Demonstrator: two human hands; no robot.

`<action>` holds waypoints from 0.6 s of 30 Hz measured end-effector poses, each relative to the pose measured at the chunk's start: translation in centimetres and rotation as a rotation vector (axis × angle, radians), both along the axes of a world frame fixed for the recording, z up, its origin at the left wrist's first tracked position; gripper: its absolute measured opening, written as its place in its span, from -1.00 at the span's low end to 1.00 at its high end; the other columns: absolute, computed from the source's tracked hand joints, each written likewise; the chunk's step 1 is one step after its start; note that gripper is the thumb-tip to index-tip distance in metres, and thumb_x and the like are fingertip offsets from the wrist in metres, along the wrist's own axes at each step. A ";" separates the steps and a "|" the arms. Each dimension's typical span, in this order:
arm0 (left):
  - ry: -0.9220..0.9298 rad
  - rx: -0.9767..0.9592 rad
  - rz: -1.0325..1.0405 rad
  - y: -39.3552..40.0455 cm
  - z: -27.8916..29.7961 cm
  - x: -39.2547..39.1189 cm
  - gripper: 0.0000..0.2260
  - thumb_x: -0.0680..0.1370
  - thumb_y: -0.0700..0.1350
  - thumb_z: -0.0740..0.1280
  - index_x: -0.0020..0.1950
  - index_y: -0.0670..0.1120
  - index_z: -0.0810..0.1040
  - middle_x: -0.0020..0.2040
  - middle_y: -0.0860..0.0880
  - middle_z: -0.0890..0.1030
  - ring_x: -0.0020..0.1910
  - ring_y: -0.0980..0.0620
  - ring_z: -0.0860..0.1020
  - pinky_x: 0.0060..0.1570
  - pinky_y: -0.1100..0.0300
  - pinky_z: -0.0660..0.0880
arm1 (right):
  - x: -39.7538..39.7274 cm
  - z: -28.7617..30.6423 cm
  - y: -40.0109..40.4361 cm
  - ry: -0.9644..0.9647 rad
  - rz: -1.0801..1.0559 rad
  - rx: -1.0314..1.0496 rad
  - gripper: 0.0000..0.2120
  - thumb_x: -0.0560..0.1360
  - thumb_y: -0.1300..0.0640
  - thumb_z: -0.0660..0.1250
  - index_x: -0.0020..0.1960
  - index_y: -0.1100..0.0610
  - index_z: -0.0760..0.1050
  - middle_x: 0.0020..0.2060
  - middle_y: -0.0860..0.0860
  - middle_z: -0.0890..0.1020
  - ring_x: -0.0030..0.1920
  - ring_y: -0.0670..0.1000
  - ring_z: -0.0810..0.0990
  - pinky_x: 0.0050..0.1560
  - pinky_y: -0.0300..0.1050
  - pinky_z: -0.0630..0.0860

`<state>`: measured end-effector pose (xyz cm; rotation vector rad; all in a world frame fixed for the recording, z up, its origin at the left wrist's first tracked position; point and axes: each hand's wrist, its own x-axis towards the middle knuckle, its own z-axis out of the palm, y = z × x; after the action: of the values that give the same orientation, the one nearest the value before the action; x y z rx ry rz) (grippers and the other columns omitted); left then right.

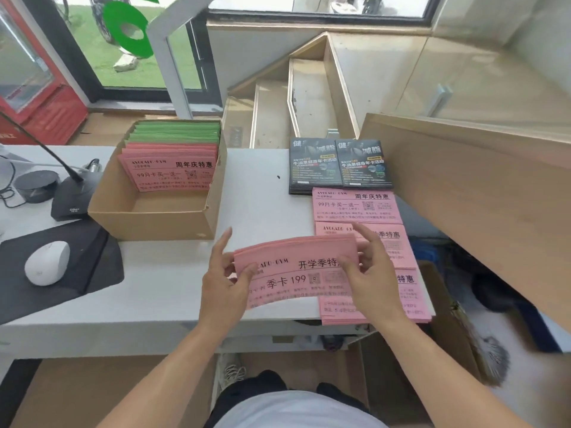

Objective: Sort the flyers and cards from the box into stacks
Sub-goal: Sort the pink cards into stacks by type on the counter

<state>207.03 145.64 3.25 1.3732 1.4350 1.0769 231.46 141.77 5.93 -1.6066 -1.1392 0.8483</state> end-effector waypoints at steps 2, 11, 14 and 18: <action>0.049 -0.043 -0.080 -0.2 -0.7 2.3 -0.24 0.56 -0.15 0.46 0.60 0.23 0.10 -0.04 0.03 0.63 -0.07 0.17 0.63 -0.18 0.30 0.61 | 2.3 -0.6 -1.8 -0.011 -0.095 -0.018 -0.42 0.59 0.22 0.39 0.40 -0.30 0.30 0.04 -0.10 0.60 -0.03 -0.18 0.63 -0.17 -0.36 0.57; 0.185 -0.196 -0.294 -1.6 -1.7 10.7 -0.19 0.58 -0.08 0.43 0.60 0.31 -0.05 0.05 0.16 0.56 -0.09 0.14 0.65 -0.12 0.03 0.69 | 9.4 -4.0 -6.4 -0.125 -0.261 -0.169 -0.42 0.58 0.11 0.41 0.47 -0.24 0.25 0.13 -0.16 0.59 0.08 -0.17 0.61 -0.20 -0.30 0.57; 0.248 -0.186 -0.290 -1.5 -2.0 11.3 -0.15 0.59 -0.07 0.42 0.61 0.29 -0.13 0.05 0.19 0.55 -0.11 0.16 0.65 -0.11 0.01 0.68 | 10.3 -5.0 -6.1 -0.202 -0.244 -0.222 -0.33 0.60 0.08 0.37 0.58 -0.22 0.13 0.13 -0.20 0.58 0.03 -0.20 0.61 -0.16 -0.26 0.57; 0.284 -0.219 -0.264 -1.7 -2.3 11.4 -0.01 0.52 -0.05 0.51 0.60 0.26 -0.21 0.26 0.12 0.50 0.01 0.13 0.61 0.01 -0.05 0.65 | 10.4 -5.7 -6.1 -0.372 -0.260 -0.253 -0.27 0.56 0.03 0.42 0.56 -0.26 0.09 0.22 -0.17 0.54 0.21 -0.08 0.55 0.21 0.15 0.57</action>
<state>218.46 143.92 0.94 1.5458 1.4705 0.5549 241.90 135.67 0.28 -2.1342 -1.0697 0.5515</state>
